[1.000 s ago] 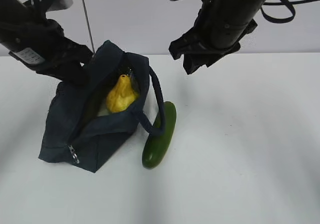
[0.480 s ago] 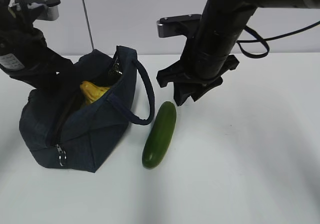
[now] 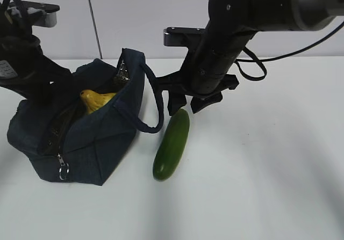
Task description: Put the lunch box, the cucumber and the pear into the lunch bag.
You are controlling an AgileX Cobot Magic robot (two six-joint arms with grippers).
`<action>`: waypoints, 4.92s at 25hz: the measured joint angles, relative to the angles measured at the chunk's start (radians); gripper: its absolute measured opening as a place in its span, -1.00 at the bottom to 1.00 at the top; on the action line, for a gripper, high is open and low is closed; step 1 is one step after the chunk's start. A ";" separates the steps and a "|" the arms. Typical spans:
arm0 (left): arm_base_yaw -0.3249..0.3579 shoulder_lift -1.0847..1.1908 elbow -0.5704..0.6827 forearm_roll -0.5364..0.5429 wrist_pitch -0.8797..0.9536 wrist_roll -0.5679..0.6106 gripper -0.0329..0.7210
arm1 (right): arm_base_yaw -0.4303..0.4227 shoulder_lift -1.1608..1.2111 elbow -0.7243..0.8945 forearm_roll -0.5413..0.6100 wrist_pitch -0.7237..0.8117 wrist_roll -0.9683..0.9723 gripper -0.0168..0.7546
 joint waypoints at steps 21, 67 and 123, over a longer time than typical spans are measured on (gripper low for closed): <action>0.000 0.000 0.000 0.014 0.018 -0.008 -0.91 | 0.002 0.125 0.000 -0.021 -0.073 0.458 0.19; 0.000 0.000 0.000 -0.008 0.018 -0.010 -0.91 | 0.011 0.165 -0.022 -0.262 0.035 0.419 0.13; 0.000 0.000 0.000 -0.014 0.006 -0.011 -0.91 | 0.003 0.222 -0.104 -0.430 0.200 0.283 0.20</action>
